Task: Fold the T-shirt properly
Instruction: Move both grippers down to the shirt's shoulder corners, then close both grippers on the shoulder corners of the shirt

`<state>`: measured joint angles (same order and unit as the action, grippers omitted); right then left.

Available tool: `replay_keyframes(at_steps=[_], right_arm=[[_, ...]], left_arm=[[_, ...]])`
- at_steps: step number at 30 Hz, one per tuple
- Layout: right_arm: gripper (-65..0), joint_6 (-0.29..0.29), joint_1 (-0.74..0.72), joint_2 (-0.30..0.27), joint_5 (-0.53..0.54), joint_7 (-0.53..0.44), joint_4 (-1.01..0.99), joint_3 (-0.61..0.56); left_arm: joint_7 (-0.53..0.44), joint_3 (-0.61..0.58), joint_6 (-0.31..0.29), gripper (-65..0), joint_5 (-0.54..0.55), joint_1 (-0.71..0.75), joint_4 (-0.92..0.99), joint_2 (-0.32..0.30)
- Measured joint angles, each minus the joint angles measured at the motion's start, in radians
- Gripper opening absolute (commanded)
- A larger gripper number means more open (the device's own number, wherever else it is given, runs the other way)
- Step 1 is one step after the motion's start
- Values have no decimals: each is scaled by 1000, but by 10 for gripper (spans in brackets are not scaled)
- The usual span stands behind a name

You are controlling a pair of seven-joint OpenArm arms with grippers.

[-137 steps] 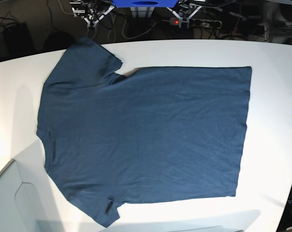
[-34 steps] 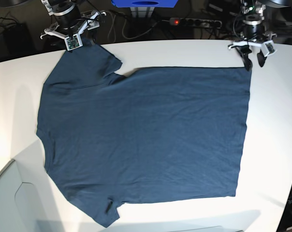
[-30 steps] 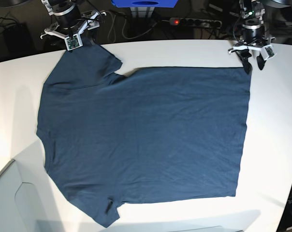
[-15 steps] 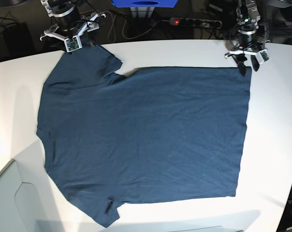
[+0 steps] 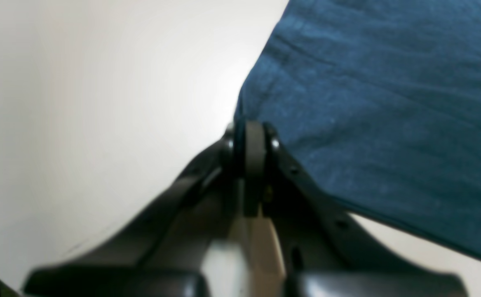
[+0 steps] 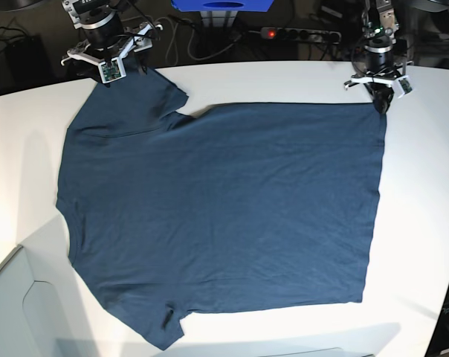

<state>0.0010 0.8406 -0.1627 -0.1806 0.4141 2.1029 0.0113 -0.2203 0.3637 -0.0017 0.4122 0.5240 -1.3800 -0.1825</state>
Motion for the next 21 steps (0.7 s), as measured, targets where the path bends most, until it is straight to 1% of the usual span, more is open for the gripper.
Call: replay_keyframes(at_steps=[10, 11, 13, 14, 16, 18, 20, 21], right_arm=[[-223, 1, -27, 22, 0, 0, -3, 77], [-225, 9, -35, 23, 0, 2, -7, 80], [-225, 76, -57, 23, 1, -1, -27, 92], [-226, 97, -65, 28, 2, -6, -43, 98], [-224, 111, -82, 53, 0, 2, -70, 121], [-224, 139, -93, 85, -1, 1, -98, 153], [-224, 184, -102, 102, 0, 3, -122, 177], [-224, 193, -112, 114, 0, 8, -134, 190]], left_arm=[[0, 1, -2, -650, 0, 5, -3, 0], [0, 1, -2, -650, 0, 5, -3, 0], [-1, 1, -2, -650, 0, 8, -3, 1], [-2, 1, -3, -650, 0, 8, -4, 1], [0, 1, -2, -650, 0, 8, -4, 1], [-2, 1, -2, -650, 0, 8, -5, 3], [0, 1, -2, -650, 0, 10, -6, 2], [0, 1, -2, -650, 0, 10, -6, 2]])
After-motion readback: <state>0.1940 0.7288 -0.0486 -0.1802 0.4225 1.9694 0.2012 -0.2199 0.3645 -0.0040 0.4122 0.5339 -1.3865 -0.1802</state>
